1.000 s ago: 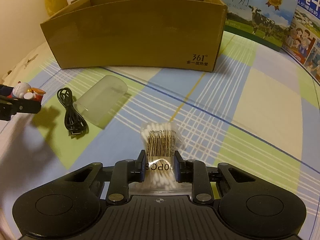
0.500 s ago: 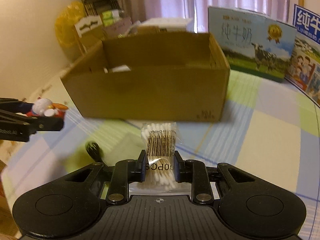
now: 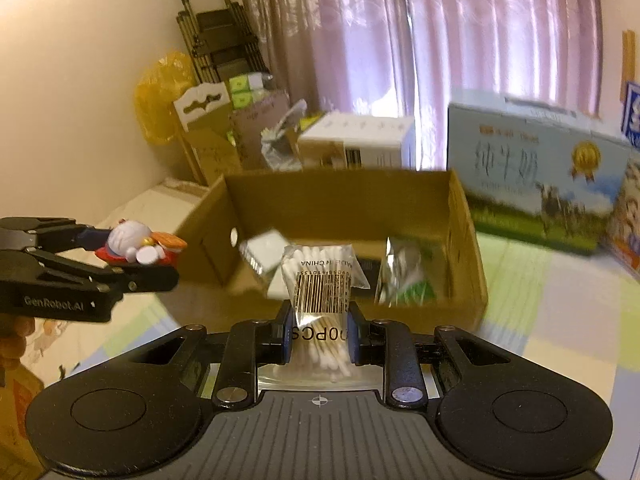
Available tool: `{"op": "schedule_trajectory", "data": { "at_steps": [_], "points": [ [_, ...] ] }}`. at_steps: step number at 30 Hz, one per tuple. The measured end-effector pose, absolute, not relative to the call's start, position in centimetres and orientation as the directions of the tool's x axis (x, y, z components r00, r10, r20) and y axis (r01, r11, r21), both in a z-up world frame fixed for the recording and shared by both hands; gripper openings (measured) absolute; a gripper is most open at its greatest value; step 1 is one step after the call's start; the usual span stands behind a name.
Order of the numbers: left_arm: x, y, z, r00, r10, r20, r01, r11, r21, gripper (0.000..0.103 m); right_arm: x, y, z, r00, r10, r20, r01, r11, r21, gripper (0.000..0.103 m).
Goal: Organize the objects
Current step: 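Carry the red figure and cotton swab pack over the cardboard box, then lower both items into the box and open both tools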
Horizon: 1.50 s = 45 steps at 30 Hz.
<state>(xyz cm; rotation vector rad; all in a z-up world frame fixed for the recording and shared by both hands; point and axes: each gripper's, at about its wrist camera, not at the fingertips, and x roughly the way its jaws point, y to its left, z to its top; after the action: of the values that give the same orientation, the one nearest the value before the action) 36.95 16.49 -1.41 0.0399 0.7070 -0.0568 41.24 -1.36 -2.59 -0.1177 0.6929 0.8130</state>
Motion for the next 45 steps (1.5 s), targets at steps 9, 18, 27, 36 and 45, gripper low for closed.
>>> {"op": "schedule_trajectory", "data": {
  "at_steps": [9, 18, 27, 36, 45],
  "points": [
    [42.9, 16.9, 0.1, 0.777, -0.04, -0.628, 0.094, 0.994, 0.053, 0.072, 47.3, 1.8, -1.7, 0.495, 0.628, -0.601, -0.709, 0.692, 0.139, 0.023],
    [49.1, 17.3, -0.9, 0.75, -0.044, -0.66, 0.105, 0.993, 0.054, 0.072, 52.2, 4.2, -4.0, 0.463, 0.589, -0.662, -0.707, 0.696, 0.125, 0.023],
    [54.5, 16.7, -4.1, 0.699, -0.047, -0.714, 0.117, 0.992, 0.049, 0.072, 56.6, 5.5, -7.4, 0.41, 0.552, -0.727, -0.683, 0.714, 0.157, 0.023],
    [58.2, 16.4, -7.4, 0.65, -0.025, -0.76, 0.095, 0.994, 0.048, 0.072, 58.7, 6.2, -9.3, 0.375, 0.524, -0.765, -0.66, 0.73, 0.176, 0.023],
    [60.6, 16.6, -9.7, 0.616, -0.016, -0.787, 0.077, 0.996, 0.04, 0.073, 59.6, 5.8, -9.5, 0.372, 0.518, -0.77, -0.64, 0.744, 0.192, 0.023]
  ]
}}
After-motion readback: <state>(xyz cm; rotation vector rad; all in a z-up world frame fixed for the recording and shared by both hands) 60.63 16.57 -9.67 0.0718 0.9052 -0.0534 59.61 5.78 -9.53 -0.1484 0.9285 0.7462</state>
